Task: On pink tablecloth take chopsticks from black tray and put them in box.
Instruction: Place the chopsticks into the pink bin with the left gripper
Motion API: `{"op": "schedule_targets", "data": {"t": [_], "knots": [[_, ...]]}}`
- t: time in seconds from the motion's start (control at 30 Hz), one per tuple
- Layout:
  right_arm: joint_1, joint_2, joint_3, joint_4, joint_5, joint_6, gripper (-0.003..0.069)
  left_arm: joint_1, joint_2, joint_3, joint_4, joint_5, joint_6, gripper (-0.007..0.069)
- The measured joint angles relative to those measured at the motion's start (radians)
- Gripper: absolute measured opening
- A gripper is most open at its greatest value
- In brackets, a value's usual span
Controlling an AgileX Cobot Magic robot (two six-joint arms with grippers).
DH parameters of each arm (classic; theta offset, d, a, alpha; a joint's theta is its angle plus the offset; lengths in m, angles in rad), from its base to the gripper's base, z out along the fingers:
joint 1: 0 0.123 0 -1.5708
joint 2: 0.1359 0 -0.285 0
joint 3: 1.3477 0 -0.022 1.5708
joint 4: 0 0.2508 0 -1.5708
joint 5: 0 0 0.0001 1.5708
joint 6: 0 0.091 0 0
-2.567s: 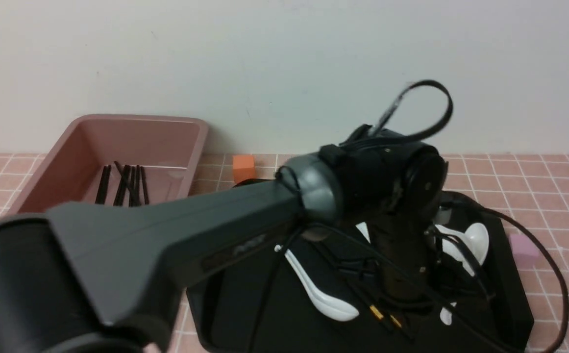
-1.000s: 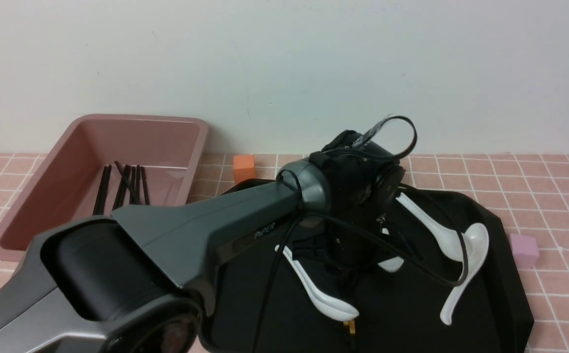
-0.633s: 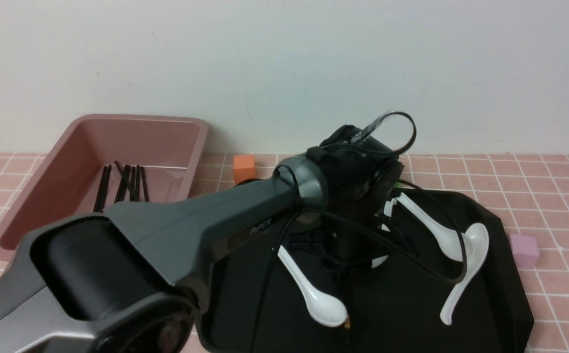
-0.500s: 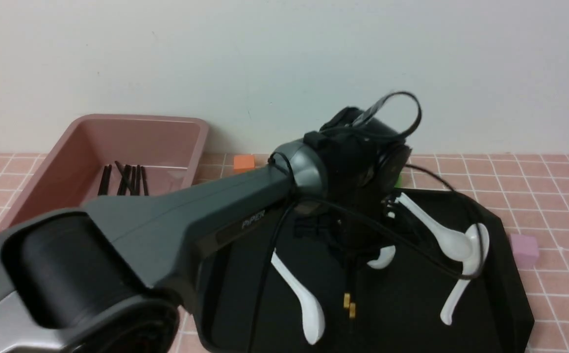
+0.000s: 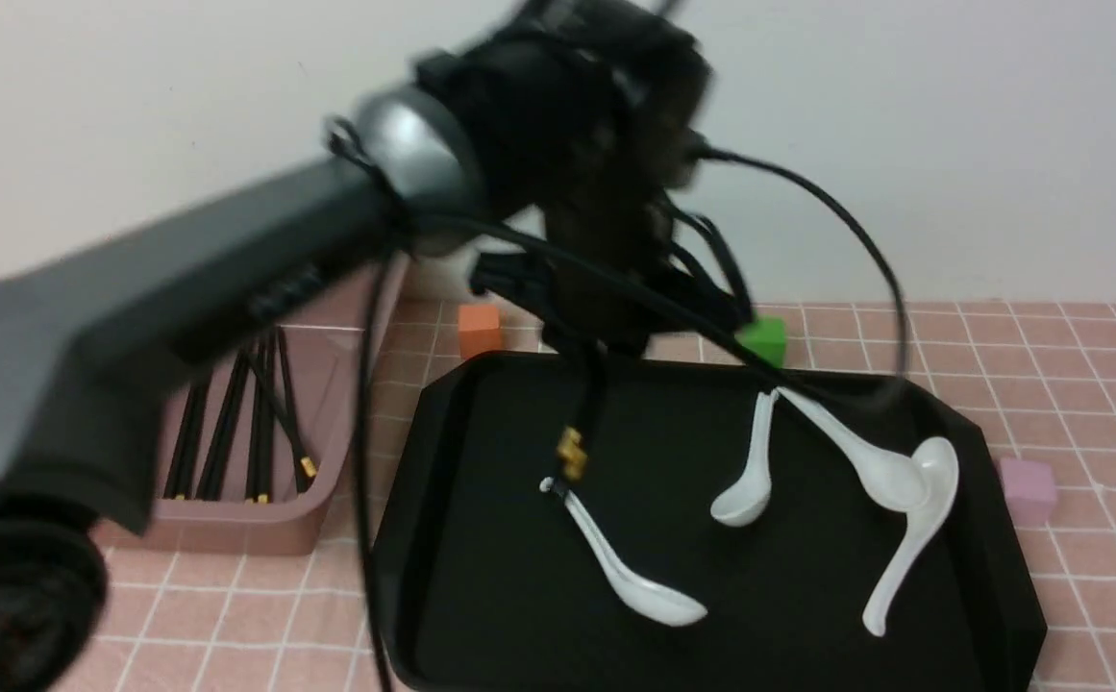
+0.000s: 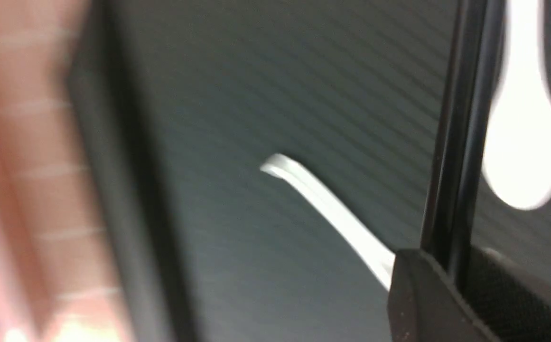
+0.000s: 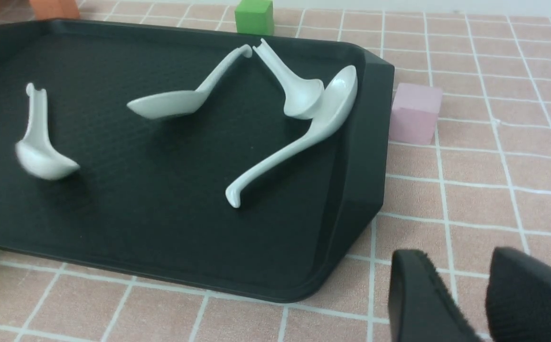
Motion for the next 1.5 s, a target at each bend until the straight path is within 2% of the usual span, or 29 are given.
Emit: {"op": "schedule_targets", "data": {"t": [0.37,0.63,1.0,1.23,1.33,1.43,1.5], "knots": [[0.0,0.0,0.0,0.0,0.0,0.0,0.024,0.31,-0.112,0.133,-0.041,0.005,0.156,0.0103],[0.0,0.0,0.0,0.0,0.0,0.0,0.024,0.446,-0.09,0.159,-0.036,-0.017,0.193,0.0103],[0.0,0.0,0.0,0.0,0.0,0.0,0.024,0.474,-0.03,0.16,0.005,-0.005,0.203,0.012],[0.0,0.0,0.0,0.0,0.0,0.0,0.024,0.474,-0.029,0.16,0.034,-0.003,0.204,0.0279],[0.0,0.0,0.0,0.0,0.0,0.0,0.024,0.474,-0.033,0.16,0.033,-0.003,0.204,0.0318],[0.0,0.0,0.0,0.0,0.0,0.0,0.024,0.474,-0.067,0.165,0.014,-0.003,0.204,0.0321],[0.0,0.0,0.0,0.0,0.0,0.0,0.024,0.474,-0.129,0.186,-0.004,-0.003,0.195,0.0272]]}}
